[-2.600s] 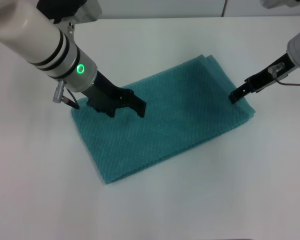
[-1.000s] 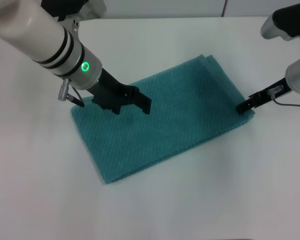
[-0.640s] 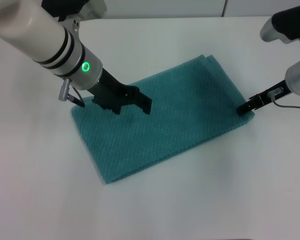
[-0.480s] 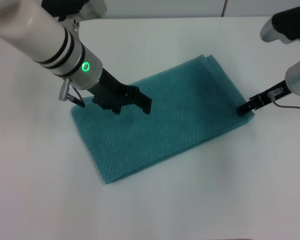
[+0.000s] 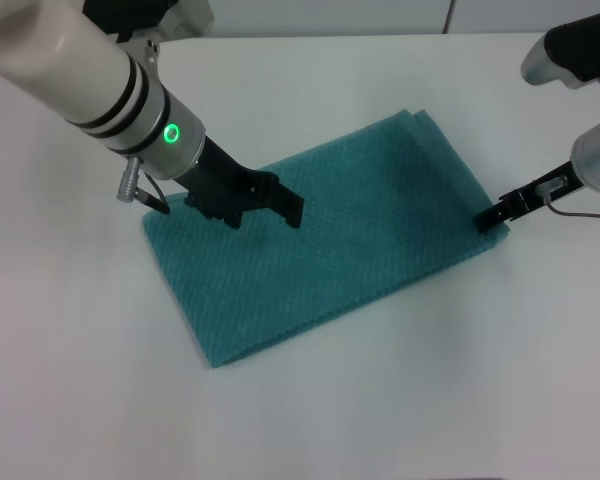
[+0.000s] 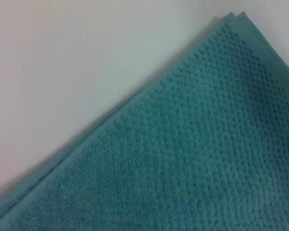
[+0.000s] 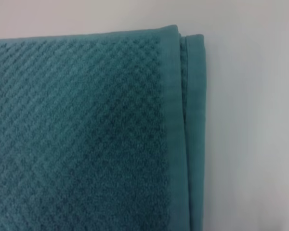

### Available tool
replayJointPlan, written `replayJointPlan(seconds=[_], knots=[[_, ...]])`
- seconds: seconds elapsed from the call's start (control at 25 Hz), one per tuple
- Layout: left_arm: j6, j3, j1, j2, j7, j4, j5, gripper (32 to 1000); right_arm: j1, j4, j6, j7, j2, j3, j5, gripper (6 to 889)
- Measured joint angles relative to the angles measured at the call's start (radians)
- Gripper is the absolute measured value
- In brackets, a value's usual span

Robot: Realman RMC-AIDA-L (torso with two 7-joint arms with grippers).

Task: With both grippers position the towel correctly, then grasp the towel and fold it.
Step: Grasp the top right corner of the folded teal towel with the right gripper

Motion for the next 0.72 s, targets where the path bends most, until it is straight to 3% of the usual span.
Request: replayJointPlan(seconds=[0.72], knots=[[-0.003,0.000,0.000,0.0000,0.000,0.000,0.000,874,-0.003,0.001,0.009,-0.008,0.009,0.000,0.000,801]])
